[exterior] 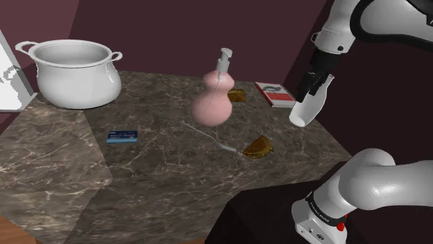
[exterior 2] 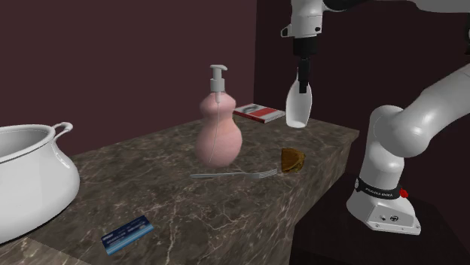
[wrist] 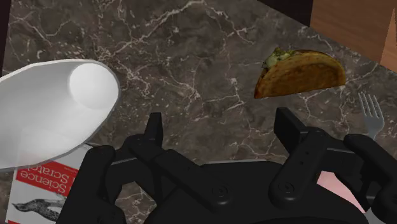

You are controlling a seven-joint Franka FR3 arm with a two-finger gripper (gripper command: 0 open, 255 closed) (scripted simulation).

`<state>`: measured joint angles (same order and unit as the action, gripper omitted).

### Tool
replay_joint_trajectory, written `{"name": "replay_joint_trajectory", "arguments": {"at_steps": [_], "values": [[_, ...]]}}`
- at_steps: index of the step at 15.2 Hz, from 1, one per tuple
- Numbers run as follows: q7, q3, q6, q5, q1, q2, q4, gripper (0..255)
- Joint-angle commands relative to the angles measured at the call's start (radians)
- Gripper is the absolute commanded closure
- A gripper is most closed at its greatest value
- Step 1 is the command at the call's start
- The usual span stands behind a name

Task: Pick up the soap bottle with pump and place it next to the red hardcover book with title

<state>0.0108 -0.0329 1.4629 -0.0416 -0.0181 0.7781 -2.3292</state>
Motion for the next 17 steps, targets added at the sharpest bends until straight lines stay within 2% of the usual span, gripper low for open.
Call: {"name": "replay_joint_trajectory", "arguments": {"at_steps": [1, 9, 17], "values": [[0.000, 0.000, 0.000, 0.000, 0.000, 0.000, 0.000, 0], [0.094, -0.101, 0.019, 0.062, 0.035, -0.242, 0.243, 0], [0.195, -0.198, -0.011, 0.069, 0.062, -0.504, 0.556, 0]]}}
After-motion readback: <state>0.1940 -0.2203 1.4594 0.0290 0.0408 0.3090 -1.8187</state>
